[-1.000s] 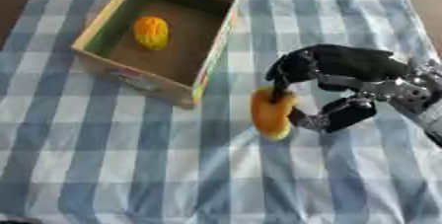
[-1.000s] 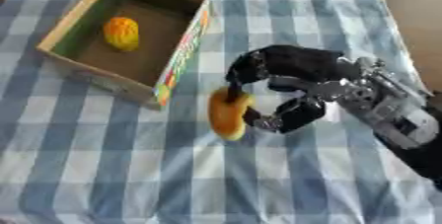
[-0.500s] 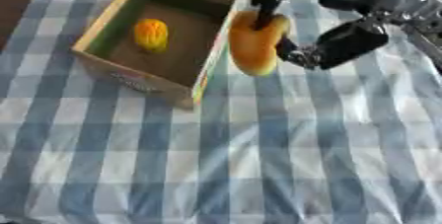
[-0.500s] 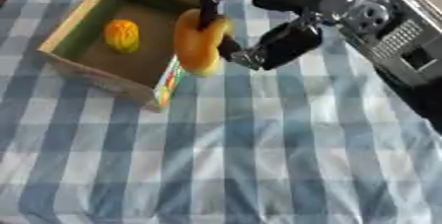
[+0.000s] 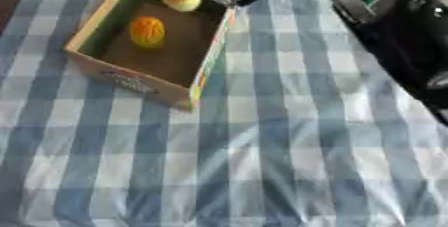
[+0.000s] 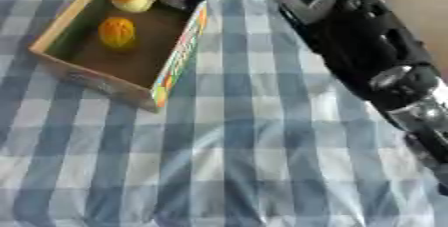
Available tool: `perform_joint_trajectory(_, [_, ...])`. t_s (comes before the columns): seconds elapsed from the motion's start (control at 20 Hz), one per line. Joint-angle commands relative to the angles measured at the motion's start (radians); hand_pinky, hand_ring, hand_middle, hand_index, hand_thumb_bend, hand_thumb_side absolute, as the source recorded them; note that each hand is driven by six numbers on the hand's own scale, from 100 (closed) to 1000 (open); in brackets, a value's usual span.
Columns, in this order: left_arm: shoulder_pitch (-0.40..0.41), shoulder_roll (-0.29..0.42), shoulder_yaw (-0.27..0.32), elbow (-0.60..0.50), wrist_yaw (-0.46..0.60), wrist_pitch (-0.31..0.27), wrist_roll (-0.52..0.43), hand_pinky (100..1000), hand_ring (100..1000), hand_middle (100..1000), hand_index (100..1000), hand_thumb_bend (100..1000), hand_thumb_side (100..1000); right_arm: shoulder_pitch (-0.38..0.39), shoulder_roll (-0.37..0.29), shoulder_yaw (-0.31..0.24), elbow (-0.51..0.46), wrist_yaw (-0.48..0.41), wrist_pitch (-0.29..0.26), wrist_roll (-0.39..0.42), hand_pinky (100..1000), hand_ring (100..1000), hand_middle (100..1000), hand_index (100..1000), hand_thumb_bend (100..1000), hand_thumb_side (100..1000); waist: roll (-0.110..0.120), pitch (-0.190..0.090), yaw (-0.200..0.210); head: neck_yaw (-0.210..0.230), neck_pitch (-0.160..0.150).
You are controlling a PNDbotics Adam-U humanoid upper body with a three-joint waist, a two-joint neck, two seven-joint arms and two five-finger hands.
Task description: Pick up objects on the table and place them in the box.
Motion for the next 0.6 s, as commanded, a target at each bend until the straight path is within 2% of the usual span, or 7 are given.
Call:
perform_joint_trajectory(0.05, [-0.015, 0.019, 0.002, -0.018, 0.006, -0.004, -0.004, 776, 747, 665, 810, 235, 499, -0.039, 0.048, -0.040, 0.122, 0.083, -0.065, -0.023, 779, 783, 531, 522, 100, 100, 0.003, -0.016, 0.002, -0.007, -0.014])
perform_joint_trajectory(0.15, [-0.016, 0.019, 0.002, -0.018, 0.006, -0.004, -0.004, 776, 747, 665, 810, 234, 500, -0.042, 0.059, -0.048, 0.156, 0.109, -0.092, -0.037, 785, 795, 541, 537, 100, 100, 0.003, -0.014, 0.003, -0.008, -0.015])
perform_joint_trajectory(0.3, [-0.024, 0.015, -0.002, -0.018, 0.010, -0.004, -0.007, 776, 747, 665, 810, 233, 502, -0.044, 0.108, -0.056, 0.216, 0.148, -0.075, -0.013, 794, 824, 583, 600, 100, 100, 0.000, -0.007, 0.018, -0.021, -0.023])
perform_joint_trajectory(0.45, [-0.024, 0.013, -0.002, -0.018, 0.011, -0.004, -0.008, 776, 747, 665, 811, 234, 502, -0.059, 0.140, -0.074, 0.292, 0.195, -0.081, 0.016, 819, 897, 712, 758, 100, 100, -0.001, -0.006, 0.018, -0.023, -0.023])
perform_joint_trajectory(0.5, [-0.024, 0.012, -0.002, -0.018, 0.012, -0.004, -0.008, 776, 747, 665, 811, 234, 502, -0.064, 0.143, -0.078, 0.315, 0.210, -0.091, 0.020, 831, 916, 744, 799, 117, 136, -0.001, -0.006, 0.018, -0.024, -0.023])
perform_joint_trajectory(0.55, [-0.024, 0.012, -0.001, -0.018, 0.011, -0.004, -0.008, 776, 747, 665, 811, 234, 503, -0.068, 0.143, -0.082, 0.330, 0.225, -0.104, 0.021, 851, 949, 790, 857, 246, 217, -0.001, -0.006, 0.018, -0.025, -0.024])
perform_joint_trajectory(0.6, [-0.022, 0.013, -0.001, -0.018, 0.011, -0.004, -0.008, 776, 747, 665, 811, 234, 503, -0.071, 0.140, -0.086, 0.337, 0.241, -0.114, 0.020, 865, 971, 823, 887, 295, 260, -0.001, -0.006, 0.017, -0.027, -0.024])
